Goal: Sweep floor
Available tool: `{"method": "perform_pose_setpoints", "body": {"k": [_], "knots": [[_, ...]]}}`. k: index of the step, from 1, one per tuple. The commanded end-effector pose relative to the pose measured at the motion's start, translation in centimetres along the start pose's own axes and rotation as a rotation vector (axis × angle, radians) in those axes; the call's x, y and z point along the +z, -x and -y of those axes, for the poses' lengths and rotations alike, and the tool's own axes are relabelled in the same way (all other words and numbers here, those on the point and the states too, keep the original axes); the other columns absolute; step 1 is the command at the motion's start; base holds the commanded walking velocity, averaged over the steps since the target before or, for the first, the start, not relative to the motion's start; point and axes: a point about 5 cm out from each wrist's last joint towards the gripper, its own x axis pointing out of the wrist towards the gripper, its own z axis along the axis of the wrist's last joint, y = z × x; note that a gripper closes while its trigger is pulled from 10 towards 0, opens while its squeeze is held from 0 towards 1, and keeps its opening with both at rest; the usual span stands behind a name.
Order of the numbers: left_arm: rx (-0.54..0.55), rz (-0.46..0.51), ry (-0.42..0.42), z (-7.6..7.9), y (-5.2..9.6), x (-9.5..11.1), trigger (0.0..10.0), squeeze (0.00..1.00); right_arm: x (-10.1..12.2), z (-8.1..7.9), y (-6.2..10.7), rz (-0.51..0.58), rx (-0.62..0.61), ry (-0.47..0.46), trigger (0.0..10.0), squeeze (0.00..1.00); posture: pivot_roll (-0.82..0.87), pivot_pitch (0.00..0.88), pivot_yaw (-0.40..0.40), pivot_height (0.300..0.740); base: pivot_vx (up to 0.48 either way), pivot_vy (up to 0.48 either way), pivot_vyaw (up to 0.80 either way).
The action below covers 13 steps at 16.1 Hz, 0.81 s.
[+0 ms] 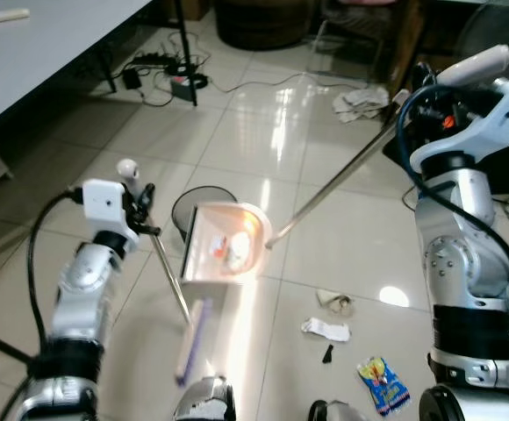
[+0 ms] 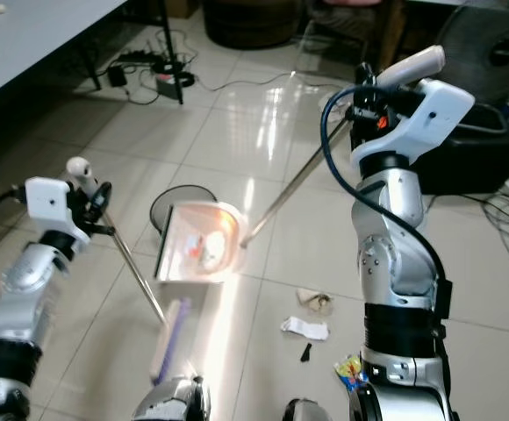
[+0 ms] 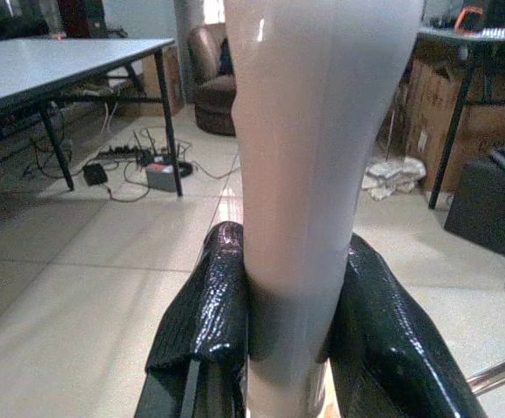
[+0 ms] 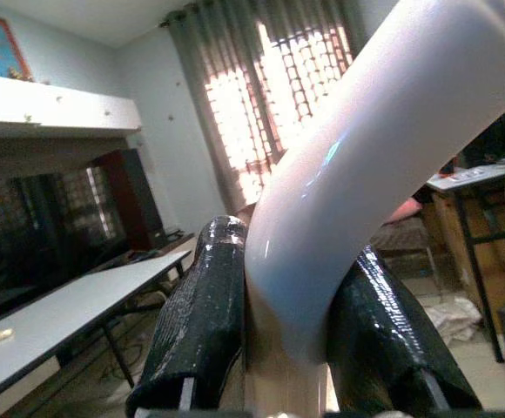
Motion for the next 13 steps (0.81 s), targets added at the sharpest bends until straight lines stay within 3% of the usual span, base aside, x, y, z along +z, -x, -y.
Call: {"method": "perform_pose_setpoints", "body": {"k": [1, 4, 9, 13], "knots": [[0.009, 0.064, -0.049, 0.4, -0.2, 1.7, 10.0, 0.00, 2.1, -0.4, -0.3, 0.057, 0.003, -0.019, 10.0, 0.00, 0.00, 0.023, 0.046, 0.740, 0.000, 0.000, 0.00], [-0.011, 0.093, -0.088, 2.0, -0.2, 3.0, 10.0, 0.00, 3.5, -0.5, -0.5, 0.051, -0.001, 0.019, 10.0, 0.00, 0.00, 0.038, 0.047, 0.740, 0.086, 0.000, 0.00], [0.001, 0.092, -0.131, 2.4, 0.5, 3.8, 10.0, 0.00, 3.6, -0.3, -0.7, 0.019, -0.006, -0.016, 10.0, 0.00, 0.03, 0.054, 0.033, 0.740, 0.305, 0.000, 0.65], [-0.007, 0.079, -0.149, 2.4, 0.6, 3.8, 10.0, 0.00, 3.9, 0.2, -0.7, 0.040, -0.043, -0.062, 10.0, 0.00, 0.03, 0.052, 0.047, 0.740, 0.343, 0.000, 0.00]]}}
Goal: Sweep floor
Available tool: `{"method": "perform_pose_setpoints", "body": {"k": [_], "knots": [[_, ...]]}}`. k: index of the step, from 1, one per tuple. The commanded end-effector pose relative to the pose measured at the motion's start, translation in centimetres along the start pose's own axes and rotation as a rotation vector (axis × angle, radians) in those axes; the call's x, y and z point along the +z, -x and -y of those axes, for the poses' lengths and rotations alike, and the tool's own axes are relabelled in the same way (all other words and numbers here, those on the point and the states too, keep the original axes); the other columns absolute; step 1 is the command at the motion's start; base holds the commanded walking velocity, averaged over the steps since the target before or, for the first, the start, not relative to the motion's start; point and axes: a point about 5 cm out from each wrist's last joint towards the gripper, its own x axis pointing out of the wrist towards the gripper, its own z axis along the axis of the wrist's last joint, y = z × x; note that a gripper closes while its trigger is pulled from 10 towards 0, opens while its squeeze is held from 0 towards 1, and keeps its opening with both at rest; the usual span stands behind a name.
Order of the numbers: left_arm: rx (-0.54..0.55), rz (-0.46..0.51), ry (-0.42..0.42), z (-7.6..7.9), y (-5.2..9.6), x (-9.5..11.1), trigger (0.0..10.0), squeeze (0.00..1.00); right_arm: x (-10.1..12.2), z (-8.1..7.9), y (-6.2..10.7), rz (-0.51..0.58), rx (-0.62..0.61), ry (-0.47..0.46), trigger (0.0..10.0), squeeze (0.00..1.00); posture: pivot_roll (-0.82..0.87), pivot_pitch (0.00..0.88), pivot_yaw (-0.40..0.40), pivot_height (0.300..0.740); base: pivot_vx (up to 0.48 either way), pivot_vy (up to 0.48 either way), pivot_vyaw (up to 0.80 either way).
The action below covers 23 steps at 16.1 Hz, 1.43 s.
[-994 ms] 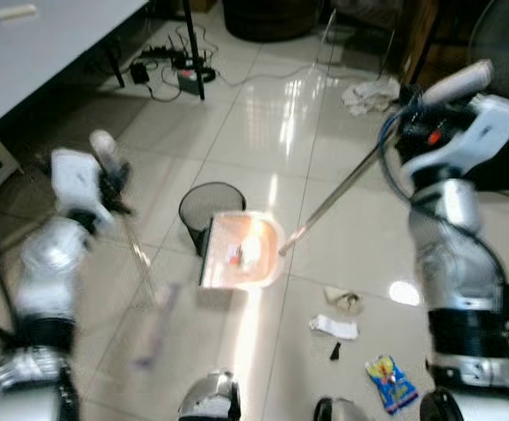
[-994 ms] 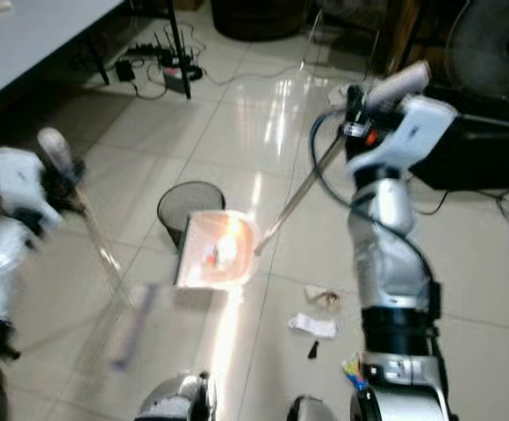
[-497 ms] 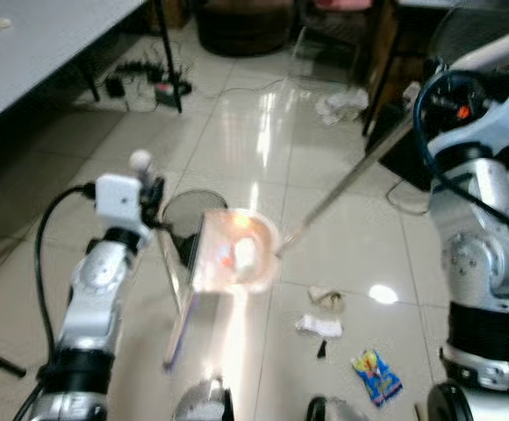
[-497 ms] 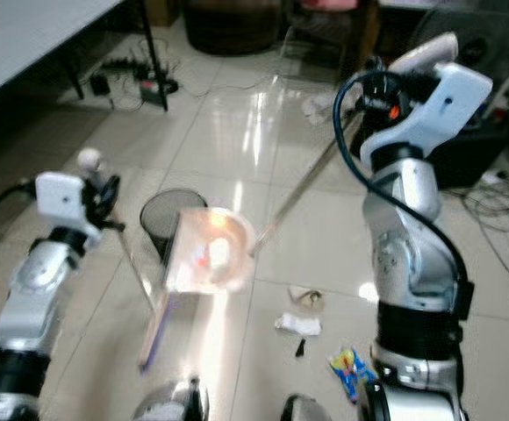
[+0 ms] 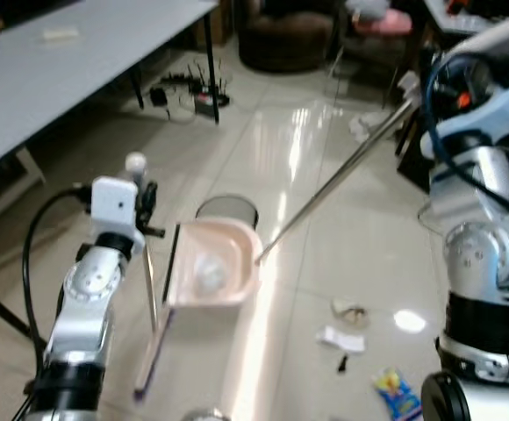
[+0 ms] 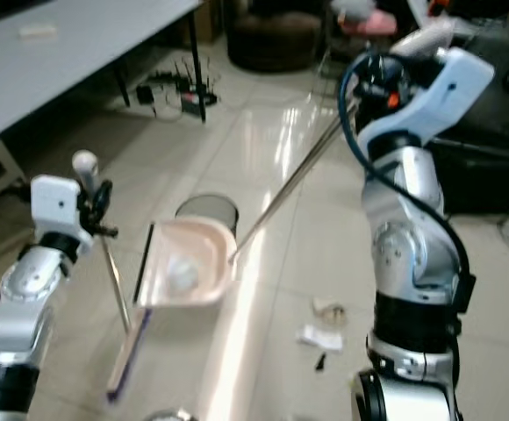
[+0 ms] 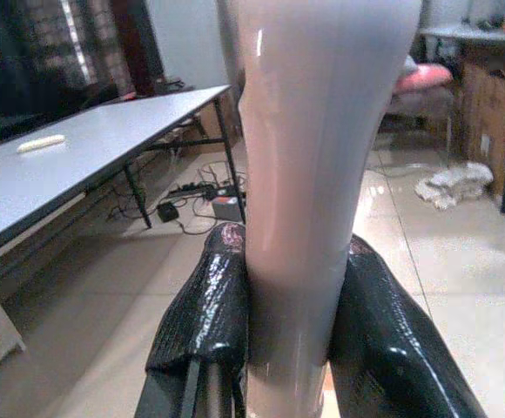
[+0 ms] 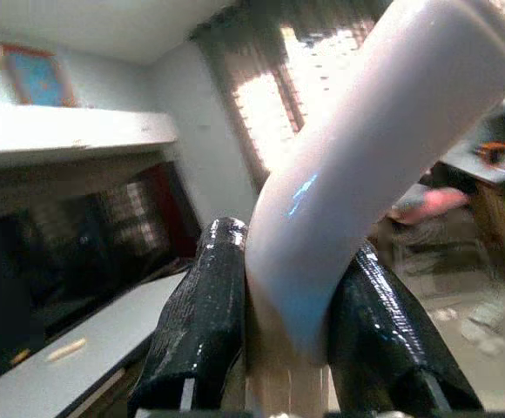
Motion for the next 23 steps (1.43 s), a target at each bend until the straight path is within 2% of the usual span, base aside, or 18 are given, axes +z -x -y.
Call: {"method": "perform_pose_setpoints", "body": {"k": [1, 5, 9, 15, 19, 23], "knots": [[-0.011, 0.075, -0.012, 0.1, -0.5, 1.8, 10.0, 0.00, 1.9, 0.2, -0.1, 0.083, -0.013, -0.017, 10.0, 0.00, 0.03, 0.054, 0.047, 0.740, 0.345, 0.000, 0.00], [-0.017, 0.064, -0.031, 0.2, -0.6, 1.8, 10.0, 0.00, 2.2, 0.3, -0.1, 0.094, -0.026, -0.022, 10.0, 0.00, 0.03, 0.048, 0.050, 0.740, 0.343, 0.000, 0.00], [-0.021, 0.056, -0.006, 1.0, -0.4, 1.4, 10.0, 0.00, 2.1, 0.5, -0.2, 0.087, -0.016, -0.004, 10.0, 0.00, 0.03, 0.039, 0.040, 0.740, 0.363, 0.000, 0.00], [0.019, 0.038, 0.013, 0.7, 0.1, 0.9, 10.0, 0.00, 2.3, 0.3, -0.7, 0.088, 0.002, -0.006, 10.0, 0.00, 0.02, 0.047, 0.027, 0.740, 0.374, 0.000, 0.00], [0.008, 0.039, 0.003, 0.6, 0.3, 1.0, 10.0, 0.00, 2.6, 0.9, -0.7, 0.121, -0.035, -0.062, 10.0, 0.00, 0.04, 0.051, 0.036, 0.740, 0.387, 0.000, 0.00], [0.006, 0.042, -0.011, 0.5, 0.2, 1.2, 10.0, 0.00, 2.0, 0.7, -0.4, 0.100, -0.022, -0.040, 10.0, 0.00, 0.04, 0.056, 0.040, 0.740, 0.389, 0.000, 0.00]]}}
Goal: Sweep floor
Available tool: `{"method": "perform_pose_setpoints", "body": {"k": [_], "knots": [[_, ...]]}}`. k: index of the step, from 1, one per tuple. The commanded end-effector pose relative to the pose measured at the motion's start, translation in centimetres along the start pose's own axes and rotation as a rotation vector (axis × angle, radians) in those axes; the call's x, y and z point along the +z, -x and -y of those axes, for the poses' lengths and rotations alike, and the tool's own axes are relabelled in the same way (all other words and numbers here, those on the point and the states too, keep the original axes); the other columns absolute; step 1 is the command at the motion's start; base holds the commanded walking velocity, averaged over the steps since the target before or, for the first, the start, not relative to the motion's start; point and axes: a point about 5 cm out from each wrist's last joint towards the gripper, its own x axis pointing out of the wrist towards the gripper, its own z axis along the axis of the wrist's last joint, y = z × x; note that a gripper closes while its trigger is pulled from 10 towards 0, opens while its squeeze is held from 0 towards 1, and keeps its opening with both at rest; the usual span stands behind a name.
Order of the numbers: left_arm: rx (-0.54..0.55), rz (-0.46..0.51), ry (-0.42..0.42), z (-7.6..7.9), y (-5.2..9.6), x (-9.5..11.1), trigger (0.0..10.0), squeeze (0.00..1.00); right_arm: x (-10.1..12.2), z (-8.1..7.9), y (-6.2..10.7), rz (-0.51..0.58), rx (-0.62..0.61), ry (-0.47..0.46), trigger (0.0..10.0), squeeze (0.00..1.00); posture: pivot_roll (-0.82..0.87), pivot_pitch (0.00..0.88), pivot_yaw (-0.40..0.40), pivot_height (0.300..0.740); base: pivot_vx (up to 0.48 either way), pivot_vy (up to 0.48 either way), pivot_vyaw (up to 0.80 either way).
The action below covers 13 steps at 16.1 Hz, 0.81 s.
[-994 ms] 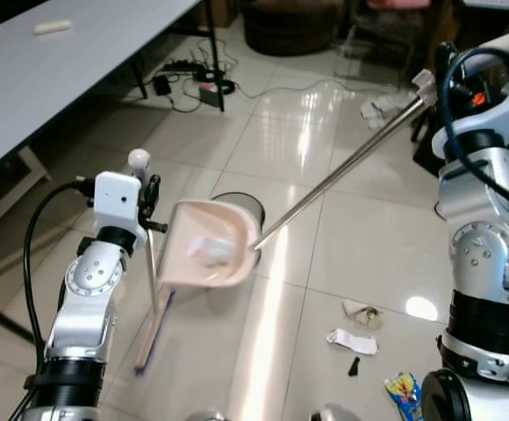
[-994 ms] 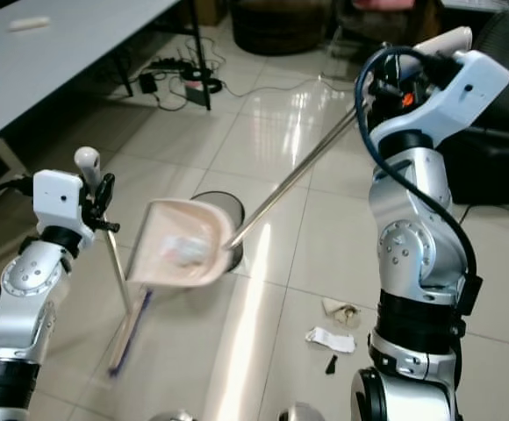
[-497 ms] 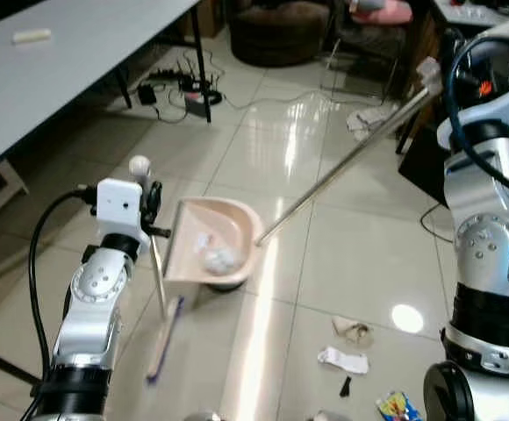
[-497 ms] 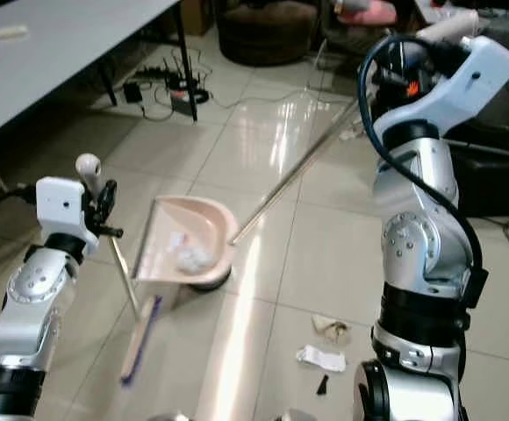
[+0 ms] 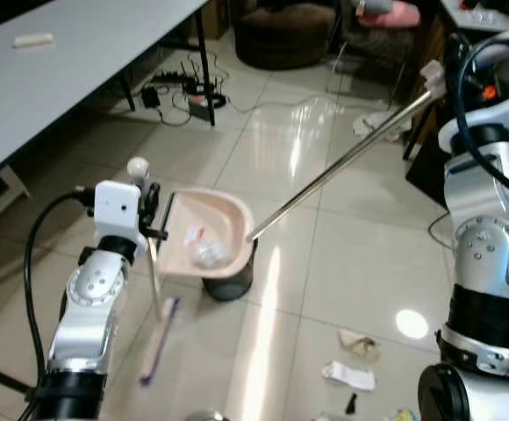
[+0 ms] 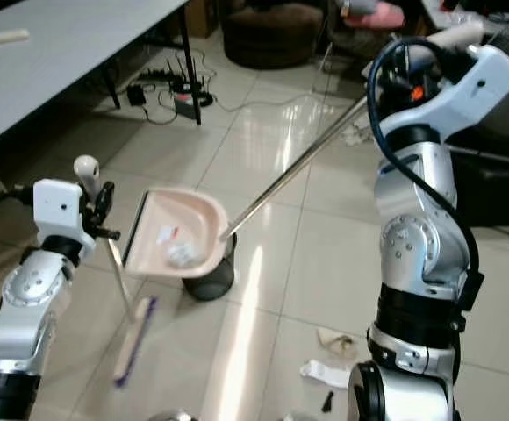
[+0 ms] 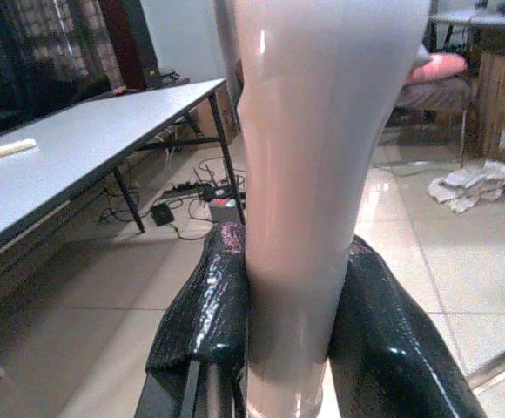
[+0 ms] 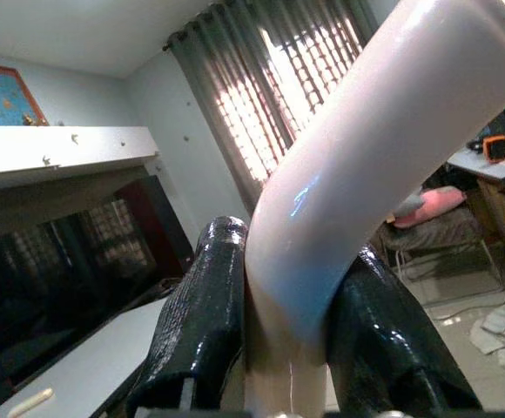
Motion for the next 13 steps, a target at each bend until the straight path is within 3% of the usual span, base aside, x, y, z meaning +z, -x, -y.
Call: {"method": "perform_pose_setpoints", "body": {"k": [1, 6, 9, 13], "knots": [[-0.016, 0.039, 0.000, 0.5, -0.4, 1.0, 10.0, 0.00, 1.2, 0.3, 0.1, 0.054, -0.008, 0.011, 10.0, 0.00, 0.04, 0.056, 0.040, 0.740, 0.386, 0.000, 0.00], [-0.025, 0.028, 0.000, 0.6, -0.2, 0.8, 10.0, 0.00, 0.3, 0.2, 0.3, 0.040, -0.014, 0.027, 10.0, 0.00, 0.05, 0.061, 0.049, 0.740, 0.388, 0.000, 0.00], [-0.042, 0.032, -0.007, 0.7, -0.4, 1.0, 10.0, 0.00, 0.0, 0.5, 0.6, 0.030, -0.024, 0.028, 10.0, 0.00, 0.05, 0.062, 0.061, 0.740, 0.387, 0.000, 0.56], [-0.047, 0.031, -0.007, 0.6, -0.5, 0.9, 10.0, 0.00, -0.1, 0.9, 0.9, 0.036, -0.047, 0.012, 10.0, 0.00, 0.04, 0.044, 0.068, 0.740, 0.388, 0.000, 0.00]]}}
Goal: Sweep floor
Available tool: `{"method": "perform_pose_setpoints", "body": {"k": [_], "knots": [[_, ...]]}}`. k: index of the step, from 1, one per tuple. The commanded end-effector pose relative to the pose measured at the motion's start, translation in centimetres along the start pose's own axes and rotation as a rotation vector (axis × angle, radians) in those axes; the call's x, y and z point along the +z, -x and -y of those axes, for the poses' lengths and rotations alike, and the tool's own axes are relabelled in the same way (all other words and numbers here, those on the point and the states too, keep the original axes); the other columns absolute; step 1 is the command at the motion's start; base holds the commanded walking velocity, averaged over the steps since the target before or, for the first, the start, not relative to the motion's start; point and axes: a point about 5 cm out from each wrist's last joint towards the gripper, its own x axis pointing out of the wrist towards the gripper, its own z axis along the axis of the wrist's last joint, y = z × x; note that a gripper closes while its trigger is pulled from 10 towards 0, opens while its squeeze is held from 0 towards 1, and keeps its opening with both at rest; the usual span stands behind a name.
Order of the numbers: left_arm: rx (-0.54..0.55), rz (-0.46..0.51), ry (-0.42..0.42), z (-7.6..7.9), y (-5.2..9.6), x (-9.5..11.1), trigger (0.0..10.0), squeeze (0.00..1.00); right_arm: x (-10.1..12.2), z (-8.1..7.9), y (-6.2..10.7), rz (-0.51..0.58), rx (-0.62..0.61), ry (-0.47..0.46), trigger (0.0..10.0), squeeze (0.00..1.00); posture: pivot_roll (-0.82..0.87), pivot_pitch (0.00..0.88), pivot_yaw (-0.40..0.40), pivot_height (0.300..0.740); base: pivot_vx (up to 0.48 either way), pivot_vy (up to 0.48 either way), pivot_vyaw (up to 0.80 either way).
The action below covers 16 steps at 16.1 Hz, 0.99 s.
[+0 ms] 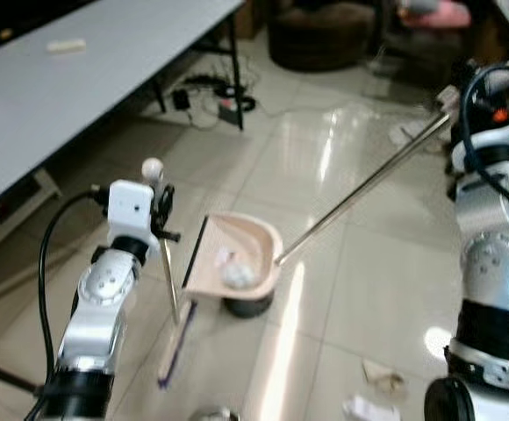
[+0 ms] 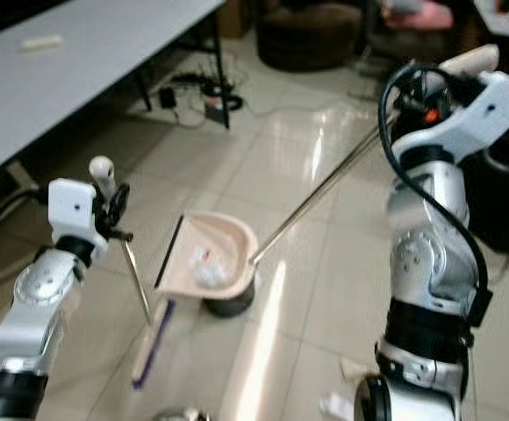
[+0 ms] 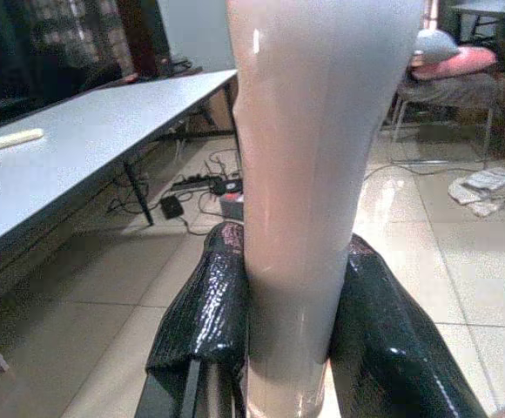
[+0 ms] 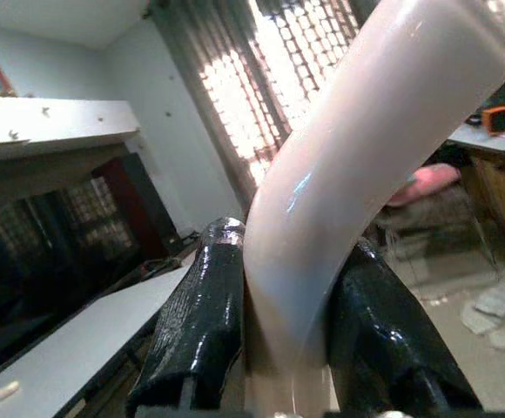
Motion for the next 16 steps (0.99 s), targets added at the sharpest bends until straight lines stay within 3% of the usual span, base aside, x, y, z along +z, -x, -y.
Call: {"method": "perform_pose_setpoints", "body": {"k": [1, 16], "knots": [[0.014, 0.038, -0.034, -0.70, -0.23, 0.90, 10.0, 0.00, 0.90, -1.25, 0.02, 0.051, 0.049, -0.034, 10.0, 0.00, 0.04, 0.038, 0.068, 0.740, 0.386, 0.000, 0.00], [0.032, 0.044, -0.046, -1.26, -0.39, 0.64, 10.0, 0.00, 0.36, -1.42, 0.09, 0.057, 0.079, -0.002, 10.0, 0.00, 0.04, 0.017, 0.055, 0.740, 0.386, 0.000, 0.00]]}}
